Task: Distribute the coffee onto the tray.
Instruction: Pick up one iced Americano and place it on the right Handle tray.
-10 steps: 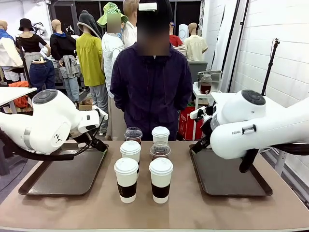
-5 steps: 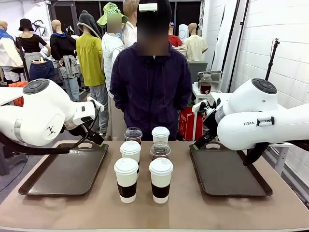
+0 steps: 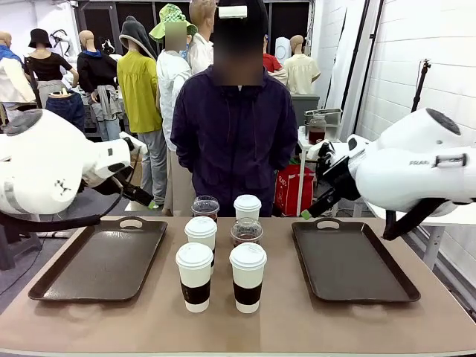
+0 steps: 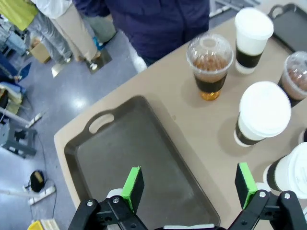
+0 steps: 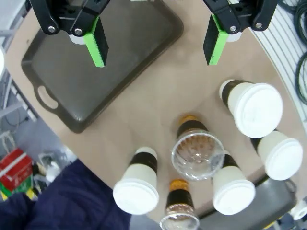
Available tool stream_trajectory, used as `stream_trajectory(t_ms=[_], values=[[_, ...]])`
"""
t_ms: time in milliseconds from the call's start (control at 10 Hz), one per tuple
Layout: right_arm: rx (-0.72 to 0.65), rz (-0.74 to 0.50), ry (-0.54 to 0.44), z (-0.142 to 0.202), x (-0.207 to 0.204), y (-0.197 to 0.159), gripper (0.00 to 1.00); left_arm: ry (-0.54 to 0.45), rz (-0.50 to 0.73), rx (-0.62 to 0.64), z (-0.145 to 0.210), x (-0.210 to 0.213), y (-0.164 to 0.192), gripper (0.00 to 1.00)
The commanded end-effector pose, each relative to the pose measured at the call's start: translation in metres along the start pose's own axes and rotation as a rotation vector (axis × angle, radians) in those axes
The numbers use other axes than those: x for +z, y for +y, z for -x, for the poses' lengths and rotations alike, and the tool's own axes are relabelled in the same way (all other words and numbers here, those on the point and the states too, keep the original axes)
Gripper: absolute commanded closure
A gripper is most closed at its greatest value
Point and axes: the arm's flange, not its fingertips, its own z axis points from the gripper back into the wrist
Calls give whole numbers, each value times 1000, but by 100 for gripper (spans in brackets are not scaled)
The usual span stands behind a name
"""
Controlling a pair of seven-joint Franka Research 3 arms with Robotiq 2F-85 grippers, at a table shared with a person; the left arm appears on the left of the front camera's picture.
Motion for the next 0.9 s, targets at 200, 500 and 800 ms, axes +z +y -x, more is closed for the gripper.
stream_trajectory(t_ms=[200, 500, 800], values=[[60, -116, -104, 8, 16, -19, 0, -161, 147, 2, 47, 26, 18, 0], [100, -170, -174, 12, 14, -32, 0, -214, 167, 3, 62, 23, 27, 0], [137, -190, -195, 16, 6, -34, 0, -244, 179, 12, 77, 14, 27, 0]])
